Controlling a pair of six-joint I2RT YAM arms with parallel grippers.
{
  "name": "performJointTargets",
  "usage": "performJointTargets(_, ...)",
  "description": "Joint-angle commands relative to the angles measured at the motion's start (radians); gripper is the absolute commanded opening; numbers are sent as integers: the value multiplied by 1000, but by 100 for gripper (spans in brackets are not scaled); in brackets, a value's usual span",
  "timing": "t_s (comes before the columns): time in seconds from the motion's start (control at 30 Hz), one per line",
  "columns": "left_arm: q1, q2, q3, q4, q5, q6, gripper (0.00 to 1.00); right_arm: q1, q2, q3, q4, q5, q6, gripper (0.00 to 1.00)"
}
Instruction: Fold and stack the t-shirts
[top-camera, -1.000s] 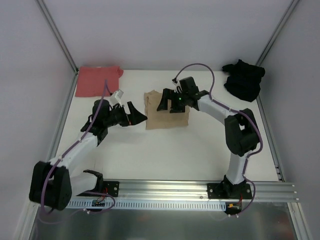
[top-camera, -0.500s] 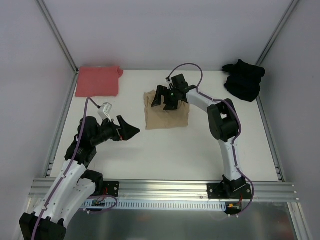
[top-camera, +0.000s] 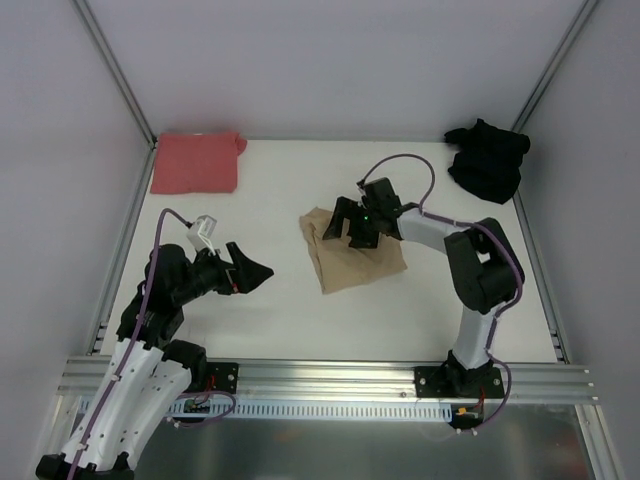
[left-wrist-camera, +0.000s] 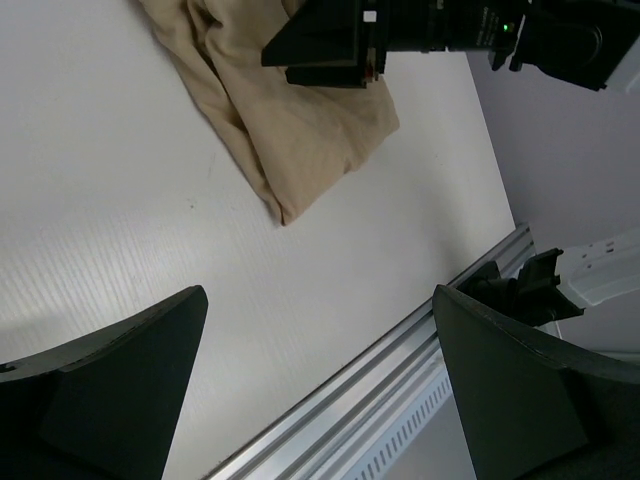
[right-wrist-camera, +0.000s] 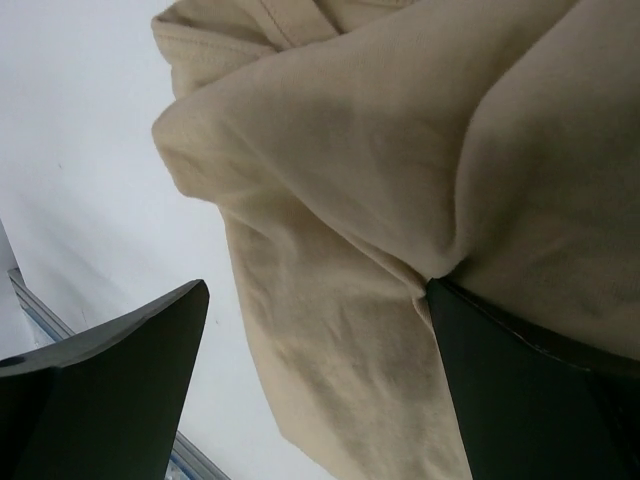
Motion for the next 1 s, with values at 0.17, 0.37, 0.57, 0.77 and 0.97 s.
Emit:
performJointTargets(0.17,-5,-49,1,-45,-8,11,99,-2,-272,-401,-66,156,17,100)
performJointTargets(0.37,-5,-78,-20,-61,-5,12,99,35,-533,-369,-253,275,-67,100)
performJointTargets(0.57,-5,-123,-42,-57,2,3,99,119,-712,-197,-453,338,-162,99)
performJointTargets(0.77,-3,-160,-54,-58,34,-7,99,320,-740,-103,-673,461,-242,99)
performJointTargets(0.97,-3,-174,-71,-49,74,-9,99,514,-667,-195,-743,641,-218,100)
